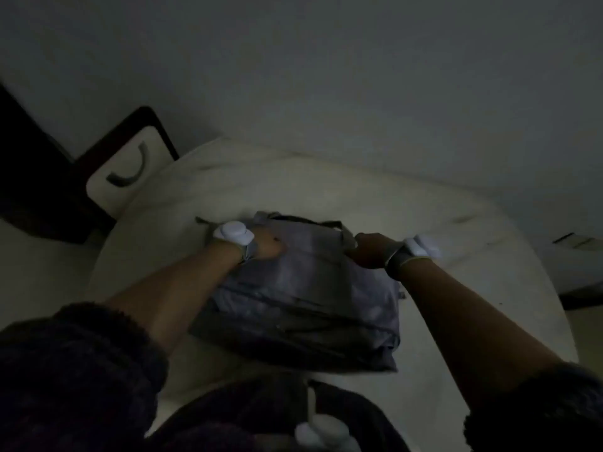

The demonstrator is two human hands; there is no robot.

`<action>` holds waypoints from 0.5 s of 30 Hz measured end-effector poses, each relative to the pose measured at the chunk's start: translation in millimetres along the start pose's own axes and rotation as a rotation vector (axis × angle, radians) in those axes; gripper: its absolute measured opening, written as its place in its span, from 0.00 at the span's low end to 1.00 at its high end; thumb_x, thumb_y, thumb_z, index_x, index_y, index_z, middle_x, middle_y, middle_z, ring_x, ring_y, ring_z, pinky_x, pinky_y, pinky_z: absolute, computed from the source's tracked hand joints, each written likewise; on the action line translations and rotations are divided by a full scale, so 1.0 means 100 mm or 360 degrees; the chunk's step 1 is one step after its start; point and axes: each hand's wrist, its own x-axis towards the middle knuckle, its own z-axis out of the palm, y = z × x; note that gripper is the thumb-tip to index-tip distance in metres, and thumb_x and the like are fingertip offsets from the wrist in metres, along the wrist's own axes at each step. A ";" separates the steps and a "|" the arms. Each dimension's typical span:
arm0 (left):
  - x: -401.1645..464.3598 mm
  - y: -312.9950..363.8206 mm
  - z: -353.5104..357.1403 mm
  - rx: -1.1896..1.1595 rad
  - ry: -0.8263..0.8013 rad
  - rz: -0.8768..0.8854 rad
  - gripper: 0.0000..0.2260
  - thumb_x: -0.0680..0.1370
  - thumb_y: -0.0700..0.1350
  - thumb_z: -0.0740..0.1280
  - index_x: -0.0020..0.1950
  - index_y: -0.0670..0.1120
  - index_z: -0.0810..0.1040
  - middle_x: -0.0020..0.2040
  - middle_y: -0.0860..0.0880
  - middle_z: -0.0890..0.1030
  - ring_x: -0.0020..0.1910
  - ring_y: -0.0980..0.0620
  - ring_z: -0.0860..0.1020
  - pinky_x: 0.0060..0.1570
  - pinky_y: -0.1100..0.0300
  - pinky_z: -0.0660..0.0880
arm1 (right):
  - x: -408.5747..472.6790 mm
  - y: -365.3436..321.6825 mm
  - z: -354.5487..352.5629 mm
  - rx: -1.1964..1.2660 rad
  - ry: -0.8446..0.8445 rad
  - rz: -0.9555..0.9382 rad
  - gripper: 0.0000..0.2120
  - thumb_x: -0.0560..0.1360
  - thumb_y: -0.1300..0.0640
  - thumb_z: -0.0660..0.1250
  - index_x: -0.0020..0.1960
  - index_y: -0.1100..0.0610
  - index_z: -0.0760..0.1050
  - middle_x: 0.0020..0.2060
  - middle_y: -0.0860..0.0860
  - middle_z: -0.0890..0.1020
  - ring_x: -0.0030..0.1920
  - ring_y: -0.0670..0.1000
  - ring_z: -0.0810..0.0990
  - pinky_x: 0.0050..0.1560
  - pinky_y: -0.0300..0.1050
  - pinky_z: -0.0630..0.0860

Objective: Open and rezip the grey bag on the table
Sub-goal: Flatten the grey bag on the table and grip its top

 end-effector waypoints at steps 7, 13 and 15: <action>-0.55 0.21 0.31 0.0075 0.0257 0.0190 0.30 0.78 0.58 0.54 0.75 0.43 0.56 0.76 0.46 0.59 0.73 0.46 0.59 0.73 0.53 0.55 | -0.05 -0.10 0.43 0.0104 0.0039 -0.0158 0.21 0.80 0.46 0.56 0.66 0.56 0.73 0.62 0.58 0.78 0.59 0.59 0.77 0.61 0.50 0.73; -0.62 0.02 0.65 -0.0052 0.0408 0.0196 0.31 0.79 0.56 0.55 0.76 0.45 0.49 0.78 0.47 0.53 0.75 0.49 0.53 0.74 0.55 0.49 | -0.09 -0.11 0.94 0.0144 0.0383 -0.0066 0.32 0.76 0.37 0.51 0.67 0.60 0.68 0.64 0.60 0.74 0.60 0.61 0.75 0.60 0.56 0.73; -0.61 -0.02 0.71 -0.0025 0.0396 0.0180 0.31 0.78 0.57 0.55 0.76 0.45 0.51 0.77 0.47 0.53 0.75 0.48 0.53 0.75 0.54 0.50 | -0.15 -0.13 1.06 0.0142 0.0488 -0.0085 0.33 0.76 0.36 0.47 0.70 0.58 0.65 0.67 0.59 0.72 0.64 0.61 0.73 0.63 0.57 0.71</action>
